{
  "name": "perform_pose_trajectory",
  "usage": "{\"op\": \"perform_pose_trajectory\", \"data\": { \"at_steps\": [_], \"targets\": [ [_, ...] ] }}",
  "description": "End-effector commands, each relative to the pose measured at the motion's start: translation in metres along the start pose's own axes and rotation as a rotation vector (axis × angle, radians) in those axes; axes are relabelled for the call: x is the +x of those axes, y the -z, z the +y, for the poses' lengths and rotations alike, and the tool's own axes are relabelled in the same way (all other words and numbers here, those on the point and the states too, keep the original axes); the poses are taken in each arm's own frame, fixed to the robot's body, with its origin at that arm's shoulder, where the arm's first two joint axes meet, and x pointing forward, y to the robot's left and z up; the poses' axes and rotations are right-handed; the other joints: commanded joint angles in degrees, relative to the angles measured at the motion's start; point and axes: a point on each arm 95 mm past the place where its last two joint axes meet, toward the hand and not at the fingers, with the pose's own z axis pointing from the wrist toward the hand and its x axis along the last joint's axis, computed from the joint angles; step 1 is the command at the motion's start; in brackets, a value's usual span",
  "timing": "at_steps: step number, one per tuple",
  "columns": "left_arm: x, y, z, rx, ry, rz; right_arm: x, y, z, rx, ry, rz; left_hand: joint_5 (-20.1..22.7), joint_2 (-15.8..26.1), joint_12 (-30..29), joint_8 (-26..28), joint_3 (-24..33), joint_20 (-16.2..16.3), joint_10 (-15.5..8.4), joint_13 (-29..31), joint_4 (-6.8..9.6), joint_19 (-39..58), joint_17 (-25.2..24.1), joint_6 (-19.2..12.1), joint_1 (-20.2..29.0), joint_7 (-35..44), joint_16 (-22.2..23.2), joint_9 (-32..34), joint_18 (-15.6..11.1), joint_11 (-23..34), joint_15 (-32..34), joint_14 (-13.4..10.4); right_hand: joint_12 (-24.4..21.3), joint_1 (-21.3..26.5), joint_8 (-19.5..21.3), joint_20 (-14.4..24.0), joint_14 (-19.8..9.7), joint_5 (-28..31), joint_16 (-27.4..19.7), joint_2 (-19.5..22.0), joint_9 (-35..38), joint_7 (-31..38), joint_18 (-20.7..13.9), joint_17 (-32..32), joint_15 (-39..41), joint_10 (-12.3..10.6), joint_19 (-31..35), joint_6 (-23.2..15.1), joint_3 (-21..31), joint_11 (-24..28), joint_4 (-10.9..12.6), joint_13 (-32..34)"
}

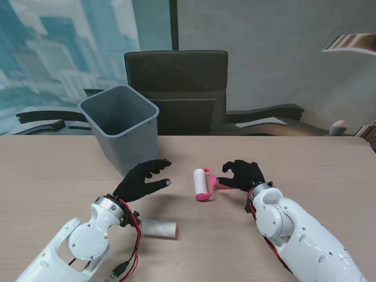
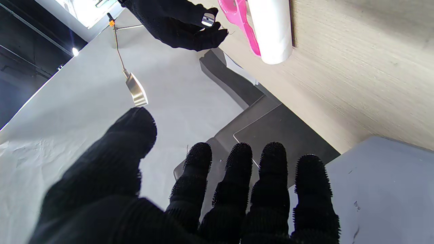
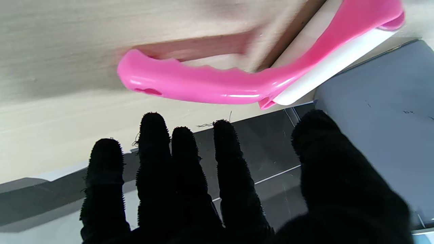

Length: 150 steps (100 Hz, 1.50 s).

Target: Replace a lint-roller refill

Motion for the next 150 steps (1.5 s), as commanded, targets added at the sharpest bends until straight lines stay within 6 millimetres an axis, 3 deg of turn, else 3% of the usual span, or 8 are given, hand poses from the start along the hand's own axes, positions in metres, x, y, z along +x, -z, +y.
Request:
{"op": "perform_pose_trajectory", "data": {
  "at_steps": [1, 22, 40, 103, 112, 124, 136, 150],
  "targets": [
    [0.001, 0.002, 0.001, -0.01, -0.001, 0.002, 0.009, -0.003, -0.002, 0.023, -0.003, 0.012, 1.5, 0.1, 0.0, 0.6, -1.6, 1.4, -0.7, 0.9, -0.34, 1.3, 0.2, -0.3, 0.7, 0.1, 1.0, 1.3, -1.4, 0.7, 1.4, -0.3, 0.7, -1.5, 0.4, 0.6, -0.1, 1.0, -0.2, 2.7, -0.9, 0.6, -0.1, -0.3, 1.0, 0.7, 1.0, 0.7, -1.5, 0.7, 2.6, -0.5],
    [0.001, 0.003, 0.0, -0.005, 0.002, -0.002, 0.017, -0.013, -0.005, 0.043, -0.002, 0.012, 1.6, 0.3, 0.2, 0.6, -2.0, 1.5, -0.9, 1.2, -0.26, 1.6, 0.3, -0.3, 0.9, 0.2, 1.2, 1.6, -1.3, 1.0, 1.8, -0.3, 0.6, -1.6, 0.7, 0.8, -0.1, 1.6, 0.0, 2.8, -0.3, 0.8, -0.2, 0.8, 2.0, 0.9, 2.1, 0.9, -1.5, 1.2, 2.6, 0.4],
    [0.001, 0.004, 0.001, -0.018, 0.036, -0.017, 0.019, -0.025, -0.011, 0.052, 0.002, -0.003, 1.5, 0.4, 0.4, 0.6, -2.2, 1.6, -0.8, 1.6, -0.21, 2.1, 0.4, -0.3, 0.9, 0.2, 1.9, 2.0, -1.1, 1.3, 2.8, -0.1, 2.2, -1.6, 1.3, 3.6, -0.8, 4.0, 4.4, 2.8, 2.2, 1.8, -2.1, 5.5, 12.0, 2.1, 9.8, 2.2, -1.6, 4.8, 2.6, 3.9],
    [-0.001, 0.004, 0.002, -0.026, 0.041, -0.022, 0.029, -0.04, -0.021, 0.119, 0.083, -0.073, 1.8, 0.9, 0.7, 0.6, -2.9, 1.8, -0.8, 2.1, -0.13, 2.5, 0.4, -0.2, 1.1, 0.1, 2.4, 2.5, -0.9, 1.4, 3.1, 0.1, 2.8, 0.1, 2.1, 3.4, 0.6, 8.0, 4.7, -0.5, 7.9, 3.9, -0.3, 9.0, 16.8, 3.0, 14.9, 1.8, 2.5, 7.3, 4.2, 8.5],
    [-0.001, 0.004, 0.003, -0.027, 0.044, -0.022, 0.031, -0.041, -0.022, 0.131, 0.08, -0.076, 1.8, 0.9, 0.7, 0.6, -3.1, 1.8, -0.8, 2.1, -0.1, 2.6, 0.4, -0.3, 1.2, 0.0, 2.4, 2.5, -0.9, 1.4, 3.1, 0.1, 2.9, 1.4, 2.1, 2.9, 0.6, 6.8, 4.2, -2.3, 9.3, 3.6, 0.0, 9.7, 17.0, 2.6, 15.6, 1.1, 6.2, 7.6, 7.0, 10.2],
    [-0.001, 0.005, 0.002, -0.026, 0.046, -0.022, 0.035, -0.044, -0.023, 0.15, 0.062, -0.077, 1.8, 1.1, 0.7, 0.5, -3.2, 1.8, -0.8, 2.1, -0.09, 2.7, 0.4, -0.3, 1.2, 0.0, 2.4, 2.4, -0.8, 1.4, 3.2, 0.1, 3.2, 4.2, 1.8, 2.5, 0.2, 4.3, 4.0, -4.6, 12.0, 2.7, 0.2, 12.0, 19.0, 2.3, 16.9, 0.5, 10.6, 8.7, 15.8, 14.7],
    [-0.001, 0.005, 0.002, -0.023, 0.046, -0.021, 0.038, -0.046, -0.025, 0.163, 0.04, -0.077, 1.8, 1.1, 0.7, 0.5, -3.4, 1.8, -0.8, 2.2, -0.05, 2.7, 0.5, -0.3, 1.4, 0.0, 2.5, 2.5, -0.9, 1.4, 3.2, 0.2, 3.5, 7.3, -2.4, 1.7, -1.0, 2.4, 3.8, -8.1, 17.7, 7.7, -0.2, 17.1, 22.6, 2.4, 19.8, 0.7, 17.0, 10.8, 21.0, 21.5],
    [-0.001, 0.006, 0.002, -0.02, 0.047, -0.022, 0.043, -0.048, -0.027, 0.18, -0.003, -0.086, 1.8, 1.2, 0.7, 0.5, -3.6, 1.8, -0.8, 2.1, -0.03, 2.7, 0.5, -0.2, 1.4, -0.1, 2.5, 2.5, -0.8, 1.4, 3.2, 0.1, 3.8, 9.1, -6.4, -0.2, -2.3, 4.1, 2.8, -10.6, 25.5, 11.7, -0.8, 24.0, 25.3, 2.5, 23.5, 3.6, 32.1, 11.8, 19.7, 29.4]
  ]
}}
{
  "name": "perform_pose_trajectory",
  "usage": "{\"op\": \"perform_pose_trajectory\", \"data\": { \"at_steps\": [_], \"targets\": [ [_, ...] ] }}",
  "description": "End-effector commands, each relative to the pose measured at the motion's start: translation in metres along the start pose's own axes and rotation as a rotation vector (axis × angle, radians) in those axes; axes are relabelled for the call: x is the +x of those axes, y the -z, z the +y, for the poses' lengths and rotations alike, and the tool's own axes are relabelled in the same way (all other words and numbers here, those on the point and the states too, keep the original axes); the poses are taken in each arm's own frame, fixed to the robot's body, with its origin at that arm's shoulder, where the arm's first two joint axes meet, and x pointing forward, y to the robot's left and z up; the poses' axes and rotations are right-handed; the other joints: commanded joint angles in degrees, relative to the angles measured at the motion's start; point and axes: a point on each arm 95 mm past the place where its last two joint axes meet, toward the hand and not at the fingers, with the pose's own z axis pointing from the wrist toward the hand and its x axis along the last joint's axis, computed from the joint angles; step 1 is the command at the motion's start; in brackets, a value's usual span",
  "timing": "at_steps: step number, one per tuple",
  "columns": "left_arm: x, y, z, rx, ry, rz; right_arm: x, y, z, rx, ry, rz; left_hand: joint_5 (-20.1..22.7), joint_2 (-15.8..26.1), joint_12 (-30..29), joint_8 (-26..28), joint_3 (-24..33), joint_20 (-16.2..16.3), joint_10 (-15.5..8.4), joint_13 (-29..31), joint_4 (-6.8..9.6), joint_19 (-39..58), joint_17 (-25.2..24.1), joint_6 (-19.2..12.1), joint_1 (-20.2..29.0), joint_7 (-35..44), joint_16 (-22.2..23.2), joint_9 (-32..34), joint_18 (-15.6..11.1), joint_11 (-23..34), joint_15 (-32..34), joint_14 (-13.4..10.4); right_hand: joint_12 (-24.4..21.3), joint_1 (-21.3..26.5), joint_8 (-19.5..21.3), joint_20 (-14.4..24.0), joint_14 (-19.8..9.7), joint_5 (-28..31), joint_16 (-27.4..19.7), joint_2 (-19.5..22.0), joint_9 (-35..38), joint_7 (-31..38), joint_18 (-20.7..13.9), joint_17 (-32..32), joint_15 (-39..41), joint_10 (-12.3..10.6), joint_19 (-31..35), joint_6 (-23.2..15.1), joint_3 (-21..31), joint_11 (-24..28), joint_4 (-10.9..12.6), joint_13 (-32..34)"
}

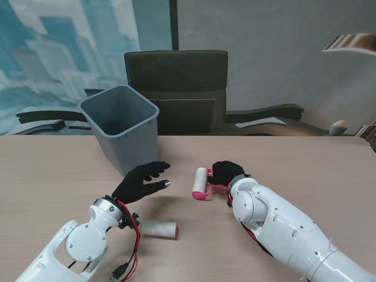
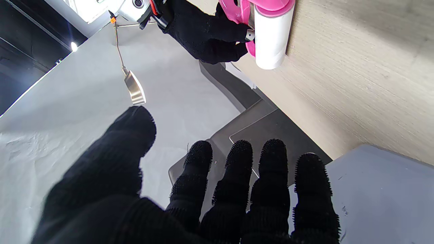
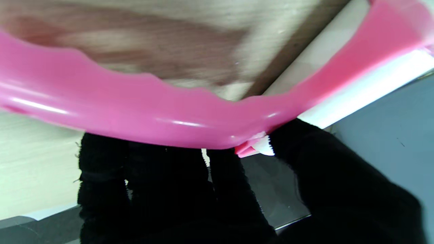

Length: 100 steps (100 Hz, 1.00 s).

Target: Replace a lint-roller refill

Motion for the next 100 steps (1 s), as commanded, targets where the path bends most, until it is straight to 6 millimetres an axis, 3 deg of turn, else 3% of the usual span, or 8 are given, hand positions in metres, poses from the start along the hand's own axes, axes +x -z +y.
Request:
{"op": "perform_pose_trajectory", "data": {
  "at_steps": [1, 21, 24, 32, 55, 80, 88, 100],
  "targets": [
    [0.001, 0.001, 0.002, -0.011, 0.005, 0.0, 0.007, 0.0, -0.008, 0.034, -0.021, 0.002, 0.6, 1.2, 0.7, 0.5, -1.6, 1.3, -0.8, 0.9, -0.02, 1.2, 0.0, -0.3, 0.7, -0.2, 1.1, 0.9, -0.8, 0.7, 1.4, -0.1, 0.5, 8.1, -1.4, -1.3, -8.2, -0.4, 0.9, -3.3, 2.9, 0.8, -1.5, 2.7, 8.0, 0.3, 3.4, -3.0, 14.8, 1.2, 2.4, 6.4],
    [0.0, 0.002, 0.002, -0.009, 0.007, -0.002, 0.014, -0.002, -0.011, 0.069, -0.103, -0.003, 0.3, 1.3, 0.7, 0.4, -1.8, 1.3, -0.8, 0.8, 0.01, 1.2, 0.0, -0.4, 0.7, -0.4, 1.1, 0.7, -0.9, 0.6, 1.4, -0.1, -0.9, 19.9, 2.7, -3.0, -7.8, -0.8, -2.5, -18.7, 1.0, -11.0, -2.1, 4.1, 5.8, 0.2, 4.3, -0.9, 34.9, -3.5, -13.8, 5.9],
    [0.0, 0.002, 0.002, -0.008, 0.006, -0.002, 0.015, -0.003, -0.012, 0.076, -0.116, -0.005, 0.2, 1.3, 0.7, 0.4, -1.8, 1.3, -0.8, 0.8, 0.02, 1.3, 0.0, -0.3, 0.7, -0.4, 1.1, 0.6, -0.9, 0.6, 1.4, 0.0, -1.7, 21.0, 1.8, -11.8, -7.5, -1.9, -2.9, -20.0, 0.0, -12.4, -1.1, 3.9, 5.3, 0.2, 6.1, -0.8, 36.8, -3.7, -15.3, 5.3],
    [0.0, 0.002, 0.001, -0.004, 0.006, -0.002, 0.016, -0.003, -0.013, 0.091, -0.139, -0.011, 0.2, 1.4, 0.7, 0.4, -1.9, 1.3, -0.7, 0.8, 0.03, 1.3, 0.0, -0.3, 0.7, -0.4, 1.1, 0.7, -0.9, 0.6, 1.5, -0.1, -3.3, 23.7, 0.1, -21.5, -7.1, -4.7, -3.0, -23.5, -3.2, -14.7, 1.2, 3.8, 4.0, 0.2, 8.2, -1.1, 39.3, -4.4, -18.2, 3.8],
    [0.0, 0.002, 0.002, -0.007, 0.007, -0.002, 0.015, -0.004, -0.015, 0.069, -0.166, -0.006, 0.2, 1.4, 0.7, 0.4, -1.9, 1.3, -0.7, 0.8, 0.08, 1.3, 0.0, -0.2, 0.8, -0.5, 1.1, 0.7, -0.8, 0.6, 1.5, 0.0, 0.9, 30.7, -0.8, -24.6, -8.7, -2.4, -0.9, -31.6, 3.9, -12.2, 0.1, 9.3, 9.5, -1.9, 13.8, 0.2, 40.0, 1.8, -28.7, 7.2],
    [0.0, 0.0, 0.004, -0.011, 0.01, -0.007, 0.017, 0.014, -0.005, -0.088, -0.233, 0.074, 0.1, 1.3, 0.7, 0.3, -1.9, 1.3, -0.7, 0.8, 0.1, 1.3, -0.1, -0.2, 0.9, -0.5, 1.1, 0.6, -0.9, 0.6, 1.5, 0.0, 3.2, 26.5, -1.1, -21.6, -10.4, 1.7, 1.9, -30.3, 8.1, -9.4, -7.0, 14.9, 12.0, -3.0, 16.7, 1.9, 42.4, 3.2, -24.0, 11.6],
    [0.002, -0.002, 0.006, -0.016, 0.022, -0.011, 0.018, 0.025, 0.003, -0.179, -0.259, 0.136, 0.0, 1.2, 0.7, 0.3, -1.9, 1.3, -0.7, 0.8, 0.1, 1.4, 0.0, 0.0, 1.0, -0.6, 1.1, 0.6, -0.9, 0.6, 1.5, -0.1, 3.0, 24.5, -1.4, -7.8, -12.4, 3.0, 3.3, -25.5, 9.4, -8.1, -9.5, 17.7, 11.7, -2.7, 13.6, 1.8, 38.5, 2.9, -21.4, 14.1],
    [0.006, -0.007, 0.012, -0.033, 0.04, -0.015, 0.025, 0.044, 0.016, -0.302, -0.293, 0.213, 0.0, 1.1, 0.7, 0.2, -1.8, 1.3, -0.7, 0.8, 0.07, 1.4, 0.0, 0.6, 0.9, -0.8, 1.1, 0.4, -0.8, 0.6, 1.5, 0.0, 3.4, 24.3, -0.9, -6.1, -14.2, 4.6, 4.5, -23.7, 9.9, -6.8, -10.3, 19.4, 13.1, -2.8, 13.5, 1.5, 37.1, 3.0, -21.1, 14.9]
  ]
}}
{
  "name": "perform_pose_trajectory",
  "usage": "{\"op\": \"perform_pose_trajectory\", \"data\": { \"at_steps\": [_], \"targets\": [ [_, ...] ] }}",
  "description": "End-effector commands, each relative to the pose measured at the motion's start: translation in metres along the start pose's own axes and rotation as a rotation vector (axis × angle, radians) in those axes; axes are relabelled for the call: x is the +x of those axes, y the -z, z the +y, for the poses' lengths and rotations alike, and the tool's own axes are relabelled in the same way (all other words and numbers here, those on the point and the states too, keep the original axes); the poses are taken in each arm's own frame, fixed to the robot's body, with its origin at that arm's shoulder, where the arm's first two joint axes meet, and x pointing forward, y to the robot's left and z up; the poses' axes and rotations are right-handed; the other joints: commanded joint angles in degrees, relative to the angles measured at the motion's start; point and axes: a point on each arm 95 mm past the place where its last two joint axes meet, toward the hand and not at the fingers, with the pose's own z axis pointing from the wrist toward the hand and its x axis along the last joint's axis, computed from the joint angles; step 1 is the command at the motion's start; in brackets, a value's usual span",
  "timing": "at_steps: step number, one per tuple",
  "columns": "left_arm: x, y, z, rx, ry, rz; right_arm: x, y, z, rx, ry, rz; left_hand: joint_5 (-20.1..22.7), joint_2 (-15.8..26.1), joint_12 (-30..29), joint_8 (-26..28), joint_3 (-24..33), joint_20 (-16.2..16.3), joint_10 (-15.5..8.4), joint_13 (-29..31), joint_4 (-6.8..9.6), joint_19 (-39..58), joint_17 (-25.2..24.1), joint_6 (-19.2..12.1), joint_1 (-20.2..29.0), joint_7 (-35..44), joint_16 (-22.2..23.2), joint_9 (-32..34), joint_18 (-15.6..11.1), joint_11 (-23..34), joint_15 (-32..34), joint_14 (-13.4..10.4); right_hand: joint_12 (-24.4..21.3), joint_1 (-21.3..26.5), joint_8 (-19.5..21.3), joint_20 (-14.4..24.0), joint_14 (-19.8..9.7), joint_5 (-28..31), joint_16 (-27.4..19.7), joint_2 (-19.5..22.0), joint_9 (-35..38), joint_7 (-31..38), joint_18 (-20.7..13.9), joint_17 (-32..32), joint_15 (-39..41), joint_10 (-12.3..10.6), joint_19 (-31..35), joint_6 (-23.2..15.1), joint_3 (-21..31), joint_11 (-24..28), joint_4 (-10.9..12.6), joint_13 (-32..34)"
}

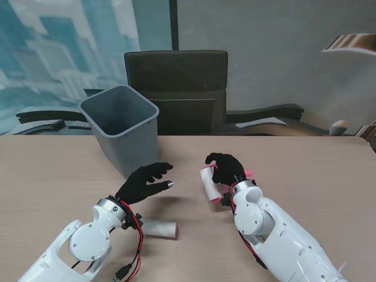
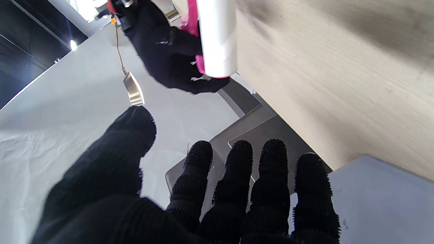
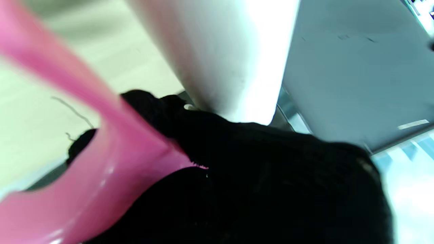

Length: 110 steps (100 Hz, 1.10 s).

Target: Replace a lint-roller refill

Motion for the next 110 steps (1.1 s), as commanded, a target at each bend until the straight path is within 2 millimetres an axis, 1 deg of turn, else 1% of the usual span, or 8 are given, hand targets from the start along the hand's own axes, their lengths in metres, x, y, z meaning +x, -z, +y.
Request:
{"op": "perform_pose_trajectory", "data": {
  "at_steps": [1, 17, 26, 42, 58, 86, 99, 110],
  "targets": [
    [0.004, -0.004, 0.005, -0.023, 0.019, -0.002, 0.014, 0.007, 0.002, -0.013, -0.019, 0.037, -0.1, 1.2, 0.7, 0.2, -1.8, 1.3, -0.6, 0.7, 0.06, 1.3, 0.0, 0.5, 0.9, -0.9, 1.1, 0.4, -0.8, 0.6, 1.4, -0.1, 0.7, 3.2, 0.0, 1.5, -8.5, 0.9, 0.8, 3.0, 2.7, 1.3, -6.0, 2.8, 2.6, -2.5, 4.3, 0.4, 3.2, 2.9, 1.6, 2.9],
    [0.01, -0.012, 0.017, -0.058, 0.067, -0.017, 0.037, 0.019, 0.015, -0.139, -0.087, 0.156, -0.5, 1.4, 0.4, -0.4, -2.1, 1.2, -0.1, 0.2, -0.24, 1.4, -0.2, 1.9, 0.3, -1.8, 1.0, -0.8, -0.9, 0.1, 1.2, 0.0, 1.4, 2.7, 0.4, 2.0, -9.6, 1.2, 1.3, 4.7, 2.4, 1.9, -7.0, 3.4, 3.6, -3.0, 4.4, -0.2, 2.0, 2.8, 1.9, 2.9],
    [0.013, -0.016, 0.023, -0.08, 0.101, -0.032, 0.049, 0.024, 0.018, -0.201, -0.124, 0.221, -1.4, 1.5, 0.2, -0.9, -2.6, 1.1, 0.4, -0.6, -0.61, 1.2, -0.5, 3.0, -0.5, -3.0, 0.8, -2.3, -0.9, -0.5, 0.9, 0.1, 1.6, 2.1, 0.7, 2.1, -10.3, 1.2, 1.2, 6.4, 2.4, 2.4, -8.0, 3.4, 3.2, -3.6, 3.7, -0.9, 0.7, 2.2, 2.8, 2.9],
    [0.017, -0.019, 0.033, -0.114, 0.176, -0.061, 0.065, 0.028, 0.017, -0.255, -0.19, 0.306, -3.0, 1.6, -0.2, -2.2, -3.8, 1.1, 1.2, -1.7, -1.26, 1.0, -1.1, 5.2, -2.2, -5.8, 0.7, -4.5, -0.9, -1.2, 0.6, 0.5, 1.3, 0.8, 1.0, 2.1, -10.5, 1.1, 0.8, 10.4, 2.2, 2.9, -8.5, 3.0, 1.9, -3.7, 2.3, -1.5, -2.2, 1.3, 3.8, 2.9],
    [0.022, -0.019, 0.038, -0.128, 0.235, -0.06, 0.075, 0.028, 0.011, -0.267, -0.227, 0.351, -2.9, 1.5, -0.4, -2.8, -4.6, 1.2, 1.6, -1.8, -1.81, 1.0, -1.3, 6.3, -4.2, -7.3, 0.8, -4.8, -0.9, -1.3, 0.7, 0.6, 1.1, 0.0, 1.1, 2.3, -10.9, 1.1, 0.8, 12.3, 2.1, 3.1, -8.8, 2.9, 1.5, -4.0, 2.0, -1.8, -3.7, 1.2, 4.5, 3.0],
    [0.025, -0.019, 0.044, -0.145, 0.265, -0.056, 0.091, 0.027, -0.003, -0.248, -0.297, 0.39, -1.9, 1.3, -0.5, -2.6, -4.5, 1.2, 1.6, -2.0, -2.22, 0.9, -1.3, 5.9, -5.0, -7.8, 0.8, -5.0, -0.8, -1.3, 0.5, 0.5, 0.0, -0.5, 1.4, 1.8, -12.0, 2.1, 0.8, 12.7, 2.5, 4.4, -9.8, 3.8, 0.7, -4.2, -0.1, -2.8, -4.3, 0.8, 5.0, 3.0],
    [0.024, -0.021, 0.045, -0.137, 0.262, -0.071, 0.097, 0.029, -0.007, -0.252, -0.324, 0.407, 0.4, 1.8, -0.1, -1.4, -3.2, 1.4, 1.3, -1.2, -1.82, 1.3, -0.8, 4.9, -3.0, -5.9, 1.1, -3.7, -0.9, -0.4, 1.1, 0.5, -0.4, -0.8, 1.2, 1.9, -12.4, 2.4, 1.2, 12.8, 2.8, 5.0, -10.0, 4.8, 1.1, -4.4, -0.8, -3.0, -4.3, 0.7, 5.2, 3.1],
    [0.024, -0.022, 0.045, -0.101, 0.267, -0.077, 0.1, 0.032, -0.01, -0.251, -0.338, 0.42, 2.5, 3.6, 0.7, 1.3, -3.0, 2.0, 0.8, 0.8, -1.48, 3.1, 0.2, 3.9, -0.4, -1.4, 1.7, -0.3, -0.9, 1.7, 3.0, 0.6, -0.8, -1.0, 0.8, 2.1, -12.6, 2.7, 1.6, 12.7, 3.3, 5.5, -10.0, 5.4, 1.6, -4.5, -1.1, -3.1, -4.2, 0.5, 5.5, 3.2]
  ]
}}
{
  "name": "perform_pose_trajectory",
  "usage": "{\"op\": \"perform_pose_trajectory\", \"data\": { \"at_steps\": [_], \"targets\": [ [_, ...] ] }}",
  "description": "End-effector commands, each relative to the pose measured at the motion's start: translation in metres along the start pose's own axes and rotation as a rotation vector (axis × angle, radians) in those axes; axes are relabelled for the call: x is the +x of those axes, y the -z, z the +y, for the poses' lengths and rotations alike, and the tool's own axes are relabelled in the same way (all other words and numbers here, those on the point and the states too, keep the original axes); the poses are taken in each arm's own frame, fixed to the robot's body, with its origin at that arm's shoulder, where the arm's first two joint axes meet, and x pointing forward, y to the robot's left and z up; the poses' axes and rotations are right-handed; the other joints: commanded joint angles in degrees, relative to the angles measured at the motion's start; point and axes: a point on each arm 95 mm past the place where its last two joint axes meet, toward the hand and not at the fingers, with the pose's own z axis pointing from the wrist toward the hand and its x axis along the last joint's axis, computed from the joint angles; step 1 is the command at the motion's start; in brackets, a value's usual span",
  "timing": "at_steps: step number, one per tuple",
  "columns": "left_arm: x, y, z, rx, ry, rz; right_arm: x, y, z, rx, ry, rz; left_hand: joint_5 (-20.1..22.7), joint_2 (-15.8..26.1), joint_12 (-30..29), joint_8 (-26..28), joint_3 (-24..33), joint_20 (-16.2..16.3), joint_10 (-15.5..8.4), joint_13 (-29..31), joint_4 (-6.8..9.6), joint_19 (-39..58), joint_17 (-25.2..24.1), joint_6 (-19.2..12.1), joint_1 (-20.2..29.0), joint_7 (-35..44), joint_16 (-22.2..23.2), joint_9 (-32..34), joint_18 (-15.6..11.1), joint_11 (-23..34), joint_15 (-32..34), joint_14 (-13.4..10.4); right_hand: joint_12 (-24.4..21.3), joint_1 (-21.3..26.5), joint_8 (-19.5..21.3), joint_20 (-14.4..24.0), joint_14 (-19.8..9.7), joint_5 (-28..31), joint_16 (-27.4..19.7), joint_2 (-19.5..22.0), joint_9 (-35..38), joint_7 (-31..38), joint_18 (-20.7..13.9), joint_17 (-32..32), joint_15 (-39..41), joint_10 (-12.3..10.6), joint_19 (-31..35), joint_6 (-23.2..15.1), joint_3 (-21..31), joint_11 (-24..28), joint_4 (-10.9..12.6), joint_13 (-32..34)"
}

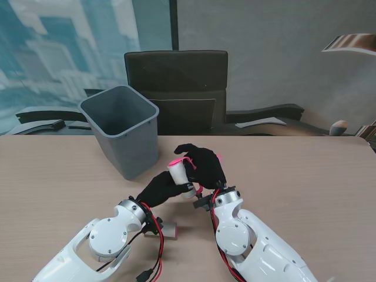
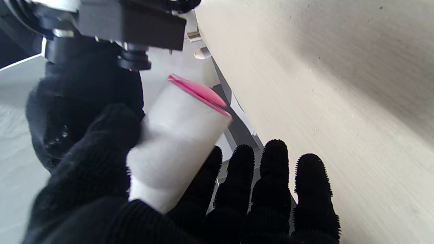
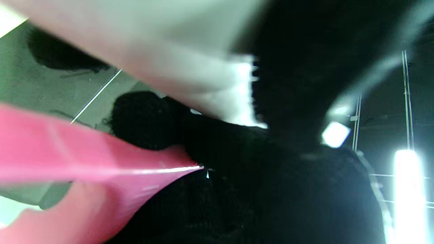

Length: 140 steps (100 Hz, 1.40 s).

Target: Replace a lint-roller refill

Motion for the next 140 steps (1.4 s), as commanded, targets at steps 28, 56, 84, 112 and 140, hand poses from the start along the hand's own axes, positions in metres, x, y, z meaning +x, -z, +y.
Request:
{"op": "perform_pose_trajectory", "data": {
  "at_steps": [28, 56, 84, 112, 140],
  "targets": [
    [0.009, 0.002, -0.002, 0.141, 0.037, 0.02, 0.012, 0.007, -0.011, 0.037, -0.046, 0.022, 8.6, 4.7, 2.2, 1.5, -4.9, 0.1, -3.2, 12.9, -0.3, 13.1, 7.6, -8.5, 23.1, 29.3, 2.4, 17.3, 0.1, 9.7, 12.2, 0.1, -1.5, 0.2, -1.8, 0.9, -11.3, 1.7, 1.0, 3.6, 4.1, 2.4, -6.7, 3.7, 2.0, -3.3, -1.0, -1.7, 0.2, 0.8, 2.8, 2.4],
    [0.01, 0.006, -0.009, 0.173, 0.019, 0.028, 0.004, 0.009, -0.002, 0.112, -0.009, 0.032, 11.1, 4.6, 5.1, 1.3, -5.4, 0.2, -2.6, 17.6, -0.2, 17.5, 11.1, -8.4, 27.5, 33.9, 2.8, 23.3, 0.9, 10.6, 16.0, 0.6, -4.5, -6.9, -10.6, 2.8, -7.2, -8.5, -2.0, 17.0, -5.0, 13.1, -4.8, -9.2, -10.8, -3.1, -8.1, -5.0, -19.0, 0.4, 5.6, -5.7],
    [0.009, 0.007, -0.015, 0.188, -0.009, 0.025, -0.008, 0.01, 0.023, 0.205, 0.066, 0.041, 11.5, 4.3, 5.3, 0.8, -5.3, -0.3, -2.3, 17.6, 0.08, 18.1, 11.0, -8.1, 27.6, 34.0, 2.6, 23.7, 1.2, 10.3, 16.4, 0.9, -6.7, -11.9, -4.4, 2.7, -4.9, -8.4, -5.0, 16.5, -15.2, 1.3, -0.3, -23.7, -19.5, -3.1, -16.7, -7.0, -25.6, -3.7, 8.2, -17.7],
    [0.007, 0.007, -0.015, 0.177, -0.023, 0.019, -0.011, 0.011, 0.034, 0.248, 0.105, 0.065, 11.8, 4.1, 5.5, 0.4, -5.1, -0.6, -2.1, 17.6, 0.2, 18.4, 11.0, -7.9, 27.5, 33.9, 2.5, 23.8, 1.4, 10.1, 16.6, 1.3, -7.3, -14.7, -1.4, 2.0, -4.2, -7.9, -6.5, 13.0, -18.8, -4.4, 1.2, -28.0, -24.0, -3.6, -20.6, -7.6, -25.9, -6.0, 11.0, -22.1],
    [0.007, 0.008, -0.014, 0.169, -0.023, 0.024, -0.012, 0.011, 0.03, 0.223, 0.072, 0.019, 11.9, 4.0, 5.6, 0.3, -4.9, -0.8, -2.1, 17.5, 0.27, 18.5, 10.8, -7.9, 27.4, 33.8, 2.5, 23.9, 1.4, 10.0, 16.7, 1.3, -7.5, -12.8, -1.5, 2.2, -2.3, -7.3, -6.8, 28.8, -17.8, -3.4, 2.0, -28.2, -24.2, -2.4, -20.8, -5.8, -41.5, -6.0, 6.7, -21.5]
  ]
}}
